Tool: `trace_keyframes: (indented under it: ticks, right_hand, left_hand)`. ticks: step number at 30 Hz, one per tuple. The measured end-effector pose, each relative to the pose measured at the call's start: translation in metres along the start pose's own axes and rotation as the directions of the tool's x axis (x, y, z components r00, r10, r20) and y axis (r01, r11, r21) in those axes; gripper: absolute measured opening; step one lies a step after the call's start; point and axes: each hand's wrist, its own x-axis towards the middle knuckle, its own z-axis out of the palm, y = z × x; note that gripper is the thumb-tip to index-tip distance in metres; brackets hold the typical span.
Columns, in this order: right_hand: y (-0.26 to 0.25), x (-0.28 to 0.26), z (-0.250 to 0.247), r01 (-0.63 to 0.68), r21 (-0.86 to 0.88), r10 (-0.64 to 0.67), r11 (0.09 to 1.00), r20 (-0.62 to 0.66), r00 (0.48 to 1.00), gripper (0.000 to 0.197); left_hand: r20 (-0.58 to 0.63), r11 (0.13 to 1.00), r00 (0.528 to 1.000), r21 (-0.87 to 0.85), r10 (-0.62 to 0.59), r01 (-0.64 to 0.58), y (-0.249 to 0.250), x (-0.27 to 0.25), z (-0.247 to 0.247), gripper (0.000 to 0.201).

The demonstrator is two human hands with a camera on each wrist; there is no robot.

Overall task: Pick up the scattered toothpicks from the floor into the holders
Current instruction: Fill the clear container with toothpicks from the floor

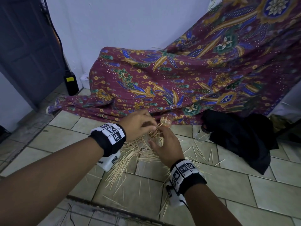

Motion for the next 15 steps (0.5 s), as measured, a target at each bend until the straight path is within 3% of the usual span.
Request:
trace_keyframes:
  ticks: [6,15]
  right_hand:
    - [-0.001,0.000,0.001,0.001,-0.008,-0.002,1.000,-0.002,1.000,0.049]
    - [0.002,0.000,-0.001,-0.003,-0.012,0.003,1.000,-0.013,1.000,0.054]
  left_hand:
    - [0.064,0.994,0.997,0.102,0.036,-0.042,0.015,0.016,-0.003,0.039]
    - [0.030,0.995,0.999,0.091,0.027,-0.030,0.019,0.022,-0.001,0.013]
